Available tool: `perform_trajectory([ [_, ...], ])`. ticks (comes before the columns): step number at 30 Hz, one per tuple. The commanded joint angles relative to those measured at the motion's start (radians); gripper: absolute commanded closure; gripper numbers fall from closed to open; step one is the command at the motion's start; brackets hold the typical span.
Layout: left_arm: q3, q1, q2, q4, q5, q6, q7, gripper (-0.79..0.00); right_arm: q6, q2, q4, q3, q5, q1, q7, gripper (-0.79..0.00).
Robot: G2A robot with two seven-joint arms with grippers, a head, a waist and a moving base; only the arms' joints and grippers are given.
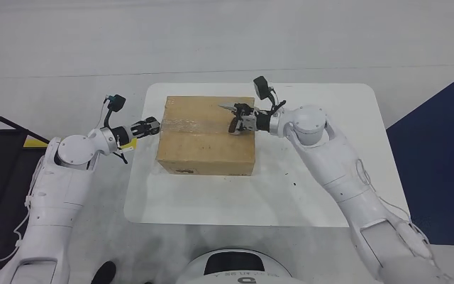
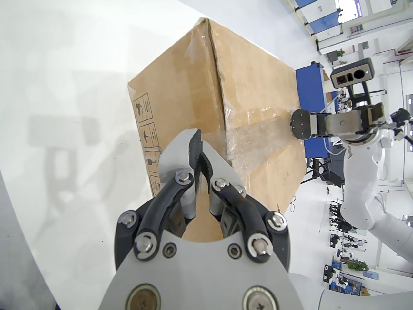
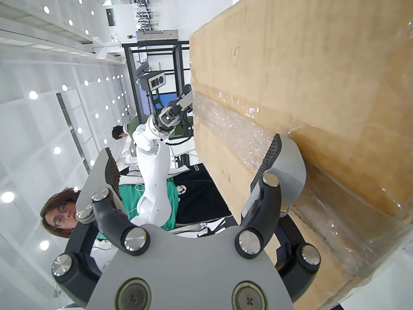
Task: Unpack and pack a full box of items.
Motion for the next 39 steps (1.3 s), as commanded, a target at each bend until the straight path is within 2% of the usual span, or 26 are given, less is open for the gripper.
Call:
perform_trajectory([
  [1, 0.000, 0.000, 0.000, 0.000, 0.000, 0.000, 0.000, 0.000, 0.011, -0.006, -0.006, -0.026, -0.008, 0.007, -0.003, -0.785],
  [8, 0.000, 0.000, 0.000, 0.000, 0.000, 0.000, 0.000, 0.000, 0.075, -0.071, 0.068, -0.186, -0.008, 0.129, -0.089, -0.785],
  [20, 0.000, 0.000, 0.000, 0.000, 0.000, 0.000, 0.000, 0.000, 0.155, -0.193, 0.236, -0.347, 0.110, 0.272, -0.215, -0.785],
  [31, 0.000, 0.000, 0.000, 0.000, 0.000, 0.000, 0.000, 0.000, 0.097, -0.313, 0.369, -0.458, 0.172, 0.359, -0.268, -0.785],
  [39, 0.000, 0.000, 0.000, 0.000, 0.000, 0.000, 0.000, 0.000, 0.064, -0.402, 0.518, -0.502, 0.230, 0.410, -0.266, -0.785],
])
